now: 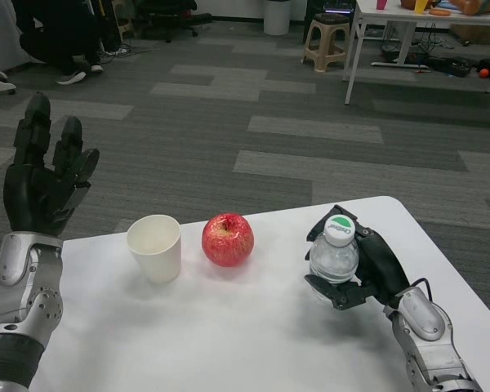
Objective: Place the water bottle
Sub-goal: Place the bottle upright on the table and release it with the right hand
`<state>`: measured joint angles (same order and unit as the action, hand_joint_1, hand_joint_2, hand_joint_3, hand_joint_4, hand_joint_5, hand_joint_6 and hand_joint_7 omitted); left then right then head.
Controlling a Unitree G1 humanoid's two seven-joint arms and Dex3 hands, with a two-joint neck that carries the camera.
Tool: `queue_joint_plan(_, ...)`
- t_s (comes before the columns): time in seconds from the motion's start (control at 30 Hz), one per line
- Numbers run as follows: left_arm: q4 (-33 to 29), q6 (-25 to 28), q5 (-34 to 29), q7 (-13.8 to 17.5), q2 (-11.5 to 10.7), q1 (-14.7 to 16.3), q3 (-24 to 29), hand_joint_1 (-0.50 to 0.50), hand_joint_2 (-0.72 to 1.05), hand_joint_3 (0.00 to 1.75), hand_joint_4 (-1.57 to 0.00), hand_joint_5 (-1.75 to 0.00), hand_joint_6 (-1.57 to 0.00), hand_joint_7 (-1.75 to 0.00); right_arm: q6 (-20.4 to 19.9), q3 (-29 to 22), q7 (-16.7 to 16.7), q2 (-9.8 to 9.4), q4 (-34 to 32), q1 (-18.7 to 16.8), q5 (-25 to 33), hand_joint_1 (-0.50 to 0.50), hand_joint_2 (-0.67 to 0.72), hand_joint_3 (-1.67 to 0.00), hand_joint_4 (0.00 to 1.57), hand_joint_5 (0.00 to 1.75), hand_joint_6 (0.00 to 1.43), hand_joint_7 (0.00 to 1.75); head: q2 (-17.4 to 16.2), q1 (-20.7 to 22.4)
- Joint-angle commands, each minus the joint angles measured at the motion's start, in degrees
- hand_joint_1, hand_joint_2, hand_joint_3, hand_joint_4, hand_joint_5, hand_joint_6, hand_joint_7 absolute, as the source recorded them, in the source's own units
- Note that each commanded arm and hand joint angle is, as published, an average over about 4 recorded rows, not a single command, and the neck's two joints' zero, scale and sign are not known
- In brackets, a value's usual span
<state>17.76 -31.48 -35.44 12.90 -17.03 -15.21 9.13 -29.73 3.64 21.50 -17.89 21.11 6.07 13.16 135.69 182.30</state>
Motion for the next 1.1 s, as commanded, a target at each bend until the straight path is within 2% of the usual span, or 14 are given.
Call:
queue_joint_plan(0.03, -0.1, -0.3, -0.1, -0.1, -0.5, 0.4, 0.2, -0.5, 1.05, 0.09, 0.0, -0.05, 0.0, 0.0, 3.8, 0.9, 1.5, -0.26, 2.0, -2.6, -2.4, -0.32, -0.48, -1.13, 0.33, 1.58, 0.12, 1.55, 0.0, -0.1)
queue_joint_plan(0.1, -0.1, -0.3, -0.1, -0.1, -0.5, 0.4, 0.1, -0.5, 1.05, 0.09, 0.0, -0.05, 0.0, 0.0, 4.1, 0.9, 2.0, -0.3, 2.0, -2.6, -2.4, -0.38, -0.45, -0.91, 0.24, 1.55, 0.07, 1.54, 0.0, -0.2)
queue_joint_plan(0.17, -0.1, -0.3, -0.1, -0.1, -0.5, 0.4, 0.1, -0.5, 1.05, 0.09, 0.0, 0.0, 0.0, 0.0, 4.4, 0.9, 2.3, -0.3, 1.9, -2.6, -2.4, -0.4, -0.41, -0.79, 0.17, 1.5, 0.04, 1.5, 0.0, -0.1)
queue_joint_plan(0.27, -0.1, -0.3, -0.1, -0.1, -0.5, 0.4, 0.1, -0.5, 1.05, 0.09, 0.0, 0.0, 0.0, 0.0, 4.9, 1.1, 3.0, -0.3, 1.9, -2.6, -2.4, -0.42, -0.34, -0.48, 0.08, 1.33, 0.01, 1.4, -0.1, 0.0)
queue_joint_plan(0.33, -0.1, -0.3, -0.1, -0.1, -0.5, 0.4, 0.1, -0.5, 1.05, 0.09, 0.0, 0.0, 0.0, 0.0, 5.3, 1.1, 3.3, -0.3, 1.9, -2.6, -2.4, -0.44, -0.22, -0.2, 0.01, 1.21, 0.0, 1.29, -0.1, -0.1)
queue_joint_plan(0.4, -0.1, -0.3, -0.1, -0.1, -0.5, 0.4, 0.0, -0.5, 1.05, 0.07, 0.0, 0.0, 0.0, 0.0, 5.3, 1.1, 3.5, -0.3, 1.9, -2.6, -2.4, -0.46, -0.11, -0.08, 0.0, 1.16, 0.0, 1.24, -0.1, -0.1)
queue_joint_plan(0.53, -0.1, -0.3, -0.1, -0.1, -0.5, 0.4, 0.0, -0.5, 1.05, 0.09, 0.0, -0.05, 0.0, 0.0, 5.3, 1.0, 3.5, -0.3, 1.9, -2.6, -2.4, -0.46, 0.09, 0.0, 0.0, 1.12, 0.0, 1.12, -0.2, -0.1)
queue_joint_plan(0.67, -0.1, -0.3, -0.1, -0.1, -0.5, 0.4, 0.0, -0.5, 1.05, 0.02, 0.0, 0.0, 0.0, 0.0, 5.3, 0.9, 3.5, -0.3, 1.9, -2.6, -2.3, -0.46, 0.31, 0.0, 0.0, 0.82, 0.0, 0.94, -0.2, -0.1)
queue_joint_plan(0.7, -0.1, -0.3, -0.1, -0.1, -0.5, 0.4, 0.0, -0.5, 1.05, 0.02, 0.0, 0.0, 0.0, 0.0, 5.3, 0.9, 3.5, -0.3, 1.8, -2.6, -2.3, -0.46, 0.34, 0.0, 0.0, 0.7, 0.0, 0.89, -0.2, -0.1)
queue_joint_plan(0.8, -0.1, -0.3, -0.1, -0.1, -0.5, 0.4, 0.0, -0.5, 1.05, 0.07, 0.0, 0.0, 0.0, 0.0, 5.4, 0.8, 3.8, -0.3, 1.7, -2.6, -2.1, -0.46, 0.44, 0.0, 0.0, 0.12, 0.0, 0.63, -0.2, 0.0)
queue_joint_plan(0.83, -0.1, -0.3, -0.1, -0.1, -0.5, 0.4, 0.0, -0.5, 1.05, 0.09, 0.0, 0.0, 0.0, 0.0, 5.8, 0.6, 3.9, -0.3, 1.4, -2.6, -2.0, -0.46, 0.47, 0.0, 0.0, 0.02, 0.0, 0.54, -0.2, 0.0)
queue_joint_plan(1.0, -0.1, -0.3, -0.1, -0.1, -0.5, 0.4, 0.0, -0.5, 1.05, 0.09, 0.0, 0.0, 0.0, 0.0, 7.1, -0.7, 4.4, -0.3, -0.7, -2.6, -0.7, -0.46, 0.53, 0.0, 0.0, 0.0, 0.0, 0.24, -0.1, 0.1)
queue_joint_plan(1.1, -0.1, -0.3, -0.1, -0.1, -0.5, 0.4, 0.0, -0.5, 1.05, 0.09, 0.0, 0.0, 0.0, 0.0, 7.5, -1.6, 4.5, -0.3, -2.0, -2.7, 1.3, -0.46, 0.57, 0.0, 0.0, 0.0, 0.0, 0.12, 0.0, 0.0)
